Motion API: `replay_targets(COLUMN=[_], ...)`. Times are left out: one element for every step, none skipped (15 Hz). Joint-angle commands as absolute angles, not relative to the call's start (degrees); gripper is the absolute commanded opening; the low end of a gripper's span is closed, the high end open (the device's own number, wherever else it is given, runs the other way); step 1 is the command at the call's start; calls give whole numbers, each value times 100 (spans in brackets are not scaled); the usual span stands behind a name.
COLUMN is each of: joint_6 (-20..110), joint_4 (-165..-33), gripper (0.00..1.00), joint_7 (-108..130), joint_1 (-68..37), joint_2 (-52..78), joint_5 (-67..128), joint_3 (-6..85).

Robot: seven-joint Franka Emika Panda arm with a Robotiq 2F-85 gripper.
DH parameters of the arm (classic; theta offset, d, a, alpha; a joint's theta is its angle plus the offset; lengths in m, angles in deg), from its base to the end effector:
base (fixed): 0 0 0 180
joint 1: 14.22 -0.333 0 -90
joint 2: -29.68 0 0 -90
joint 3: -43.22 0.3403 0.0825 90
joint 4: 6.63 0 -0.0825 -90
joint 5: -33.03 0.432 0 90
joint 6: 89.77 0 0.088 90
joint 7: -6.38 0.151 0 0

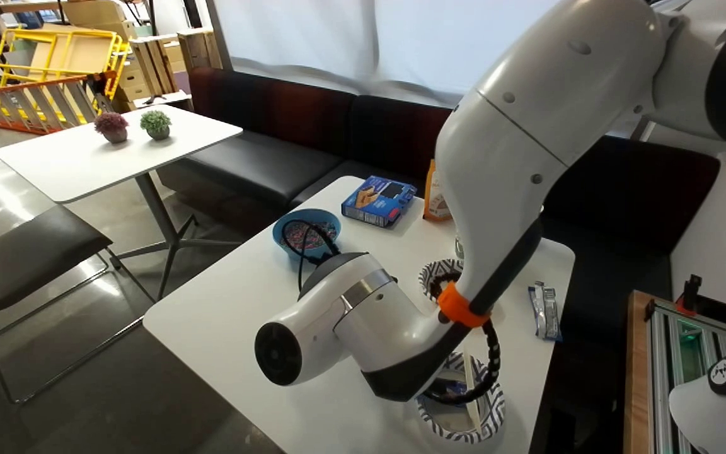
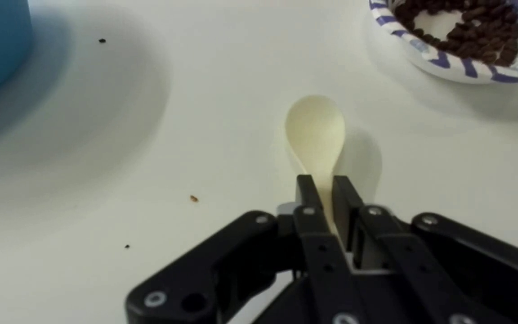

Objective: Use the spoon to put some of the brown objects into the cup

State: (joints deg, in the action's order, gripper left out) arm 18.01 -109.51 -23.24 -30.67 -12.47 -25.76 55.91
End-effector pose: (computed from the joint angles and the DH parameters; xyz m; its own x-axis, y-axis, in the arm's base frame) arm 0.5965 0.2199 0.0777 -0.0372 0.6508 -0.7584 0.9924 0.1132 0.0484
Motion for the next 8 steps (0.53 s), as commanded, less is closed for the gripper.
replay_targets(joint_6=[1947, 2004, 2197, 2425, 2780, 3142, 3528, 3887], joint_4=[-11734, -11913, -12148, -12371, -12648, -12925, -13232, -13536], gripper=[3, 3, 3, 3, 3, 3, 3, 3], joint_7=[-2344, -2342, -2314, -2279, -2212, -2164, -2106, -2017], joint_1=[-2755, -2651, -2496, -2377, -2229, -2112, -2005, -1916], joint_2=[-508, -339, -145, 36, 223, 408, 612, 802], joint_5=[-2252, -2089, -1881, -1725, -1552, -1404, -1287, -1222], joint_3=[5785, 5830, 5881, 5903, 5908, 5885, 5842, 5778])
